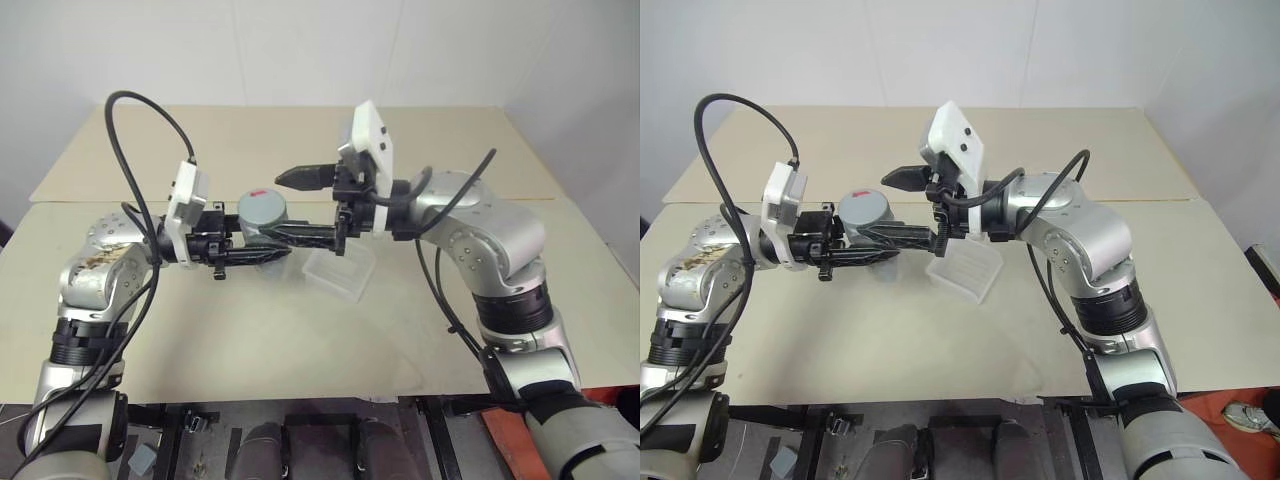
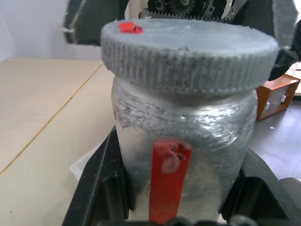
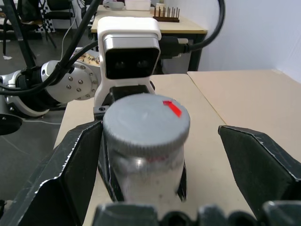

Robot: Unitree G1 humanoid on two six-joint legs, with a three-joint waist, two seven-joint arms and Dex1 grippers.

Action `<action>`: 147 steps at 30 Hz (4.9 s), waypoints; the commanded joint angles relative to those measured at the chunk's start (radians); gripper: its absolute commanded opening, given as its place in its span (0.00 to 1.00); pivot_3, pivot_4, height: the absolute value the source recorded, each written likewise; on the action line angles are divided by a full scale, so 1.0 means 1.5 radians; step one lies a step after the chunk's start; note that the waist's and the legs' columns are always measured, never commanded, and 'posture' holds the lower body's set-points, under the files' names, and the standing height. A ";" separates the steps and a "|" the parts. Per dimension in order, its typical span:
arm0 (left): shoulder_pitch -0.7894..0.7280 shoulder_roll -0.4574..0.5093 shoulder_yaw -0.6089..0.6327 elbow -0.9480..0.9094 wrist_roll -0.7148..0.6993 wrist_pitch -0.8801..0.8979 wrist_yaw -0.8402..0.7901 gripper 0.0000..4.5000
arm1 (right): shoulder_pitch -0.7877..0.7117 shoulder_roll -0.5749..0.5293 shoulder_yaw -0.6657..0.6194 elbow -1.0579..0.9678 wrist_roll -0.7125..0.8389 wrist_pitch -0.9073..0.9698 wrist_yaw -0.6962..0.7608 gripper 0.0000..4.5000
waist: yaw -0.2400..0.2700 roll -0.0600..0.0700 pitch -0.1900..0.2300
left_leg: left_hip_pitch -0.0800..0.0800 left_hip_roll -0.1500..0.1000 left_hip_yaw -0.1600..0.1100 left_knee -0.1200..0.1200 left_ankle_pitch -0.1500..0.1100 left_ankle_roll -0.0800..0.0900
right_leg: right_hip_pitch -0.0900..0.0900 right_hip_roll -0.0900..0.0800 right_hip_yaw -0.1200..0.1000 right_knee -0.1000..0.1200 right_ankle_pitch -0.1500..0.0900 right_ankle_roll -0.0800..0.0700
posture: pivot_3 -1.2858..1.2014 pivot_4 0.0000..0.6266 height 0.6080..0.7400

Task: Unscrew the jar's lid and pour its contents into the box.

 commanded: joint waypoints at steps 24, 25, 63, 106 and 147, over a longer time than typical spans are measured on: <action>-0.004 0.001 0.010 -0.025 -0.010 -0.008 -0.003 0.43 | 0.015 -0.034 -0.036 -0.070 0.052 0.009 0.013 0.99 | -0.001 0.000 0.000 | 0.000 0.000 0.000 0.000 0.000 0.000 | 0.000 0.000 0.000 0.000 0.000 0.000 | 0.52 0.24 1.00; -0.005 0.001 0.009 -0.025 -0.010 -0.008 -0.003 0.43 | 0.010 -0.025 -0.030 -0.066 0.047 0.009 0.007 0.99 | 0.000 0.000 0.000 | 0.000 0.000 0.000 0.000 0.000 0.000 | 0.000 0.000 0.000 0.000 0.000 0.000 | 0.52 0.24 1.00; 0.036 0.023 -0.001 -0.035 0.013 -0.029 -0.025 0.43 | -0.047 0.062 -0.127 -0.031 0.176 0.150 -0.081 0.61 | 0.001 0.000 0.000 | 0.000 0.000 0.000 0.000 0.000 0.000 | 0.000 0.000 0.000 0.000 0.000 0.000 | 0.52 0.24 1.00; -0.246 -0.049 -0.374 0.371 1.006 -0.711 0.973 0.43 | 0.221 -0.239 -0.198 -0.115 0.100 0.271 -0.026 0.99 | 0.019 0.000 0.000 | 0.000 -0.001 -0.001 0.000 0.000 0.001 | 0.001 0.000 0.001 -0.003 0.002 0.000 | 0.52 0.24 1.00; -0.035 -0.034 -0.226 0.098 0.237 -0.382 0.636 0.43 | 0.228 -0.273 -0.163 -0.114 0.054 0.084 0.002 0.99 | 0.011 0.000 0.000 | -0.007 0.000 0.001 0.007 0.000 0.000 | -0.002 -0.004 -0.001 0.000 0.002 0.004 | 0.52 0.24 1.00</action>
